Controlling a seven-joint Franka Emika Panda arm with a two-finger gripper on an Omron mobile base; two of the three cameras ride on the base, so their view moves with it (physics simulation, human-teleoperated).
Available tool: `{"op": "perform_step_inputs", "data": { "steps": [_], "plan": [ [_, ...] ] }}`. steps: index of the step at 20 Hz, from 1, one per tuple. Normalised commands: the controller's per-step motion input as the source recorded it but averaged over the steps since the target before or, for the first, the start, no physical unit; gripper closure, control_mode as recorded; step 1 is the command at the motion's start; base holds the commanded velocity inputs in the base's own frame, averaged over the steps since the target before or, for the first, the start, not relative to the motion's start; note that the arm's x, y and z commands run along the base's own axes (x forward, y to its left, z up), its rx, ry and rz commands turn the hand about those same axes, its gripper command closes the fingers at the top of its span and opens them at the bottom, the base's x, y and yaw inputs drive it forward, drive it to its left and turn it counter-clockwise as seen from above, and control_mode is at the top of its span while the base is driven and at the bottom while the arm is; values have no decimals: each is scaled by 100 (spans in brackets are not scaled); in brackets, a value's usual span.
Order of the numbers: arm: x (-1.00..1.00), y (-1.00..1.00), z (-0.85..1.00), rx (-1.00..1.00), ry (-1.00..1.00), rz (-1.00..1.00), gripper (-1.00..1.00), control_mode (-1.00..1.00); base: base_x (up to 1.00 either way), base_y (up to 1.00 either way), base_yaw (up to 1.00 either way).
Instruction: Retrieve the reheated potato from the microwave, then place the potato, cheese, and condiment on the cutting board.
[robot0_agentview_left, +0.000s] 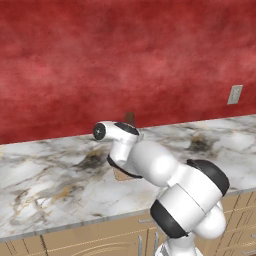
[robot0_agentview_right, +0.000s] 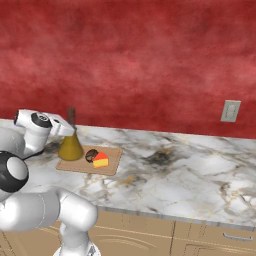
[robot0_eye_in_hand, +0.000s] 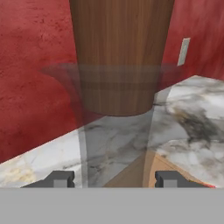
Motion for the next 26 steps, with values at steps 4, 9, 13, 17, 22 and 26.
{"op": "perform_step_inputs", "data": {
  "steps": [4,9,13,17,22,26],
  "plan": [
    [15,-14,-11,0,-1,4,100,-100,0,0,0],
    [9,-11,-11,0,-9,6,100,-100,0,0,0],
    [8,-1,-13,0,-13,7,100,-100,0,0,0],
    [11,0,-16,0,-9,4,100,-100,0,0,0],
    [17,0,-19,0,-1,3,100,-100,0,0,0],
    [0,7,-25,-1,0,3,100,-100,0,0,0]
  ]
}}
